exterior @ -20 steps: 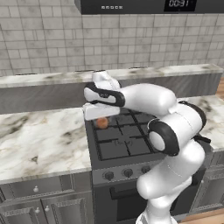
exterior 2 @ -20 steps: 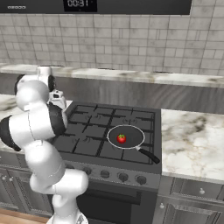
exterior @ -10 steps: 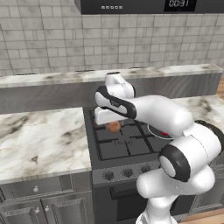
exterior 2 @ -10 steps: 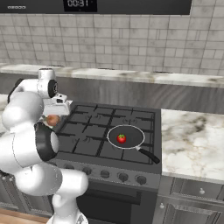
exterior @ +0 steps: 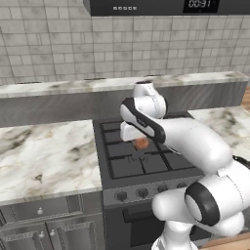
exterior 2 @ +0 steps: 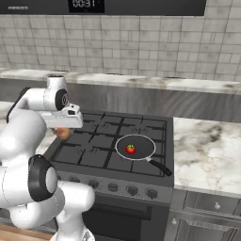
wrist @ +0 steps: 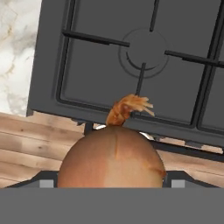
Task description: Place the pan on the front right burner on the stove. Then place the tomato and the onion in the pan and turn on the front right burner.
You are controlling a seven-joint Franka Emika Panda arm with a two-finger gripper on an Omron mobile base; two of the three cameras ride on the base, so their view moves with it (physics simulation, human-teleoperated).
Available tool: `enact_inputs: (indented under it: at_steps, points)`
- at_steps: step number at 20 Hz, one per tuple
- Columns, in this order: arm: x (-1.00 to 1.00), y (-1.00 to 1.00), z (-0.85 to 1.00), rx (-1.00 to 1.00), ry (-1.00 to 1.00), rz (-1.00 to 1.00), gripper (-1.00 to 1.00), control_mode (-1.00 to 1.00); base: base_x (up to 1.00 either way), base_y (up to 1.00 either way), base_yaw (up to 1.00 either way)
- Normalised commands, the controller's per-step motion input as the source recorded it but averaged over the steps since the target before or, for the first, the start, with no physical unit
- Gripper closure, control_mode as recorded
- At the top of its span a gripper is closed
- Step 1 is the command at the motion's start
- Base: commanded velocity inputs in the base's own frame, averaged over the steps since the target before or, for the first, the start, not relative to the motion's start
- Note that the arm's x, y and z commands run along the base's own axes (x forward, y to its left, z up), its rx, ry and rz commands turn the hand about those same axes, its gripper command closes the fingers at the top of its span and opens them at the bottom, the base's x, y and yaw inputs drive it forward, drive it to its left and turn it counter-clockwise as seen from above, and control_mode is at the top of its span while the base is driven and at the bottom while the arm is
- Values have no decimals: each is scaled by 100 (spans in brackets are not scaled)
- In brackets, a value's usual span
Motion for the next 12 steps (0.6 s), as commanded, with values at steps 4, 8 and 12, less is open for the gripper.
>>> enact_inputs:
  at_steps: [4, 8, 12]
  points:
    - [0, -49, 6, 0, -7, 0, 100, -100, 0, 0, 0]
    - [0, -48, 0, 2, -14, 0, 100, -100, 0, 0, 0]
    - [0, -51, 0, 2, -17, 0, 100, -100, 0, 0, 0]
